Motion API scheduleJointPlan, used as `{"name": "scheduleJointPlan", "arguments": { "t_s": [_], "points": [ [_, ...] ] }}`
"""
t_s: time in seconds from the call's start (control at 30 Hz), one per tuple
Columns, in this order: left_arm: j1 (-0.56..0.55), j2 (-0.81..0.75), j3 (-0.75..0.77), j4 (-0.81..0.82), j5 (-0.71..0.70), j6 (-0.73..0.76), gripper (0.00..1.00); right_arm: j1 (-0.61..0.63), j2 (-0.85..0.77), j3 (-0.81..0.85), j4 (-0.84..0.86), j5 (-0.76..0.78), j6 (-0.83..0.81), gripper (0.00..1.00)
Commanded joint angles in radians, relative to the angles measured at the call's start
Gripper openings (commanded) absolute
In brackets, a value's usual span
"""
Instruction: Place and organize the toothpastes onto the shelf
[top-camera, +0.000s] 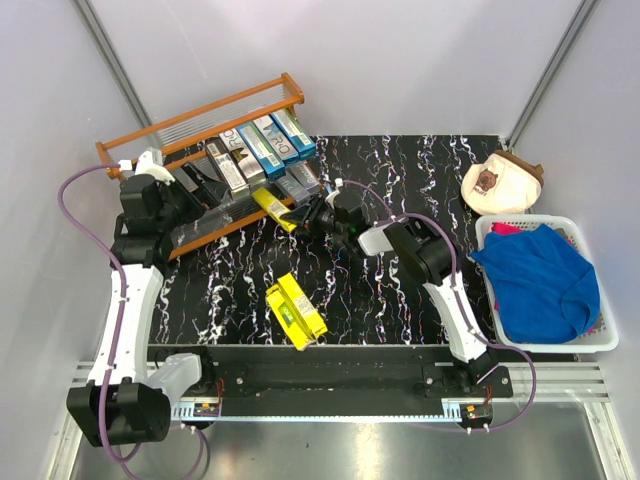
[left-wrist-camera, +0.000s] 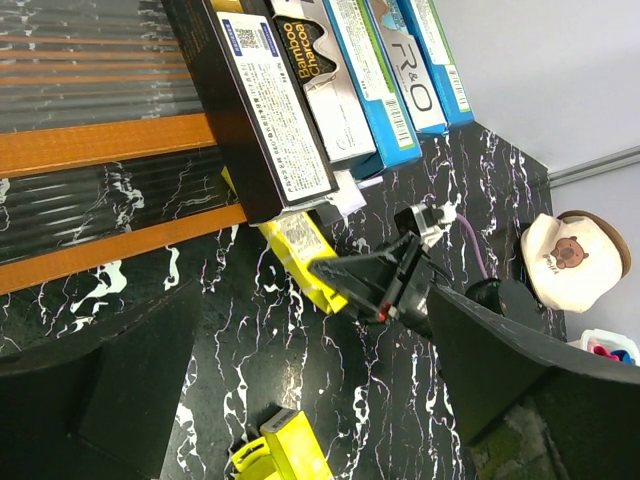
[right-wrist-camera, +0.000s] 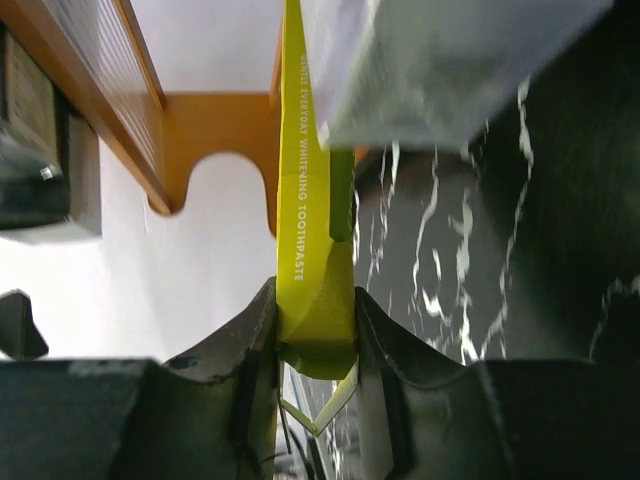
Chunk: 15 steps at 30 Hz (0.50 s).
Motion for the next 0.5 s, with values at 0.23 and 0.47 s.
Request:
{"name": "scheduleJointPlan", "arguments": {
  "t_s": [0.23, 0.47],
  "points": [
    [0.004, -0.032, -0.009, 0.024, -0.012, 0.022, 0.99, -0.003, 0.130, 0.241, -0.051, 0.176, 0.061, 0.30],
    [0.004, -0.040, -0.007, 0.026, -0.014, 0.022, 0.99, -0.006, 0.110, 0.253, -0.179, 0.318, 0.046, 0.32]
  ]
}}
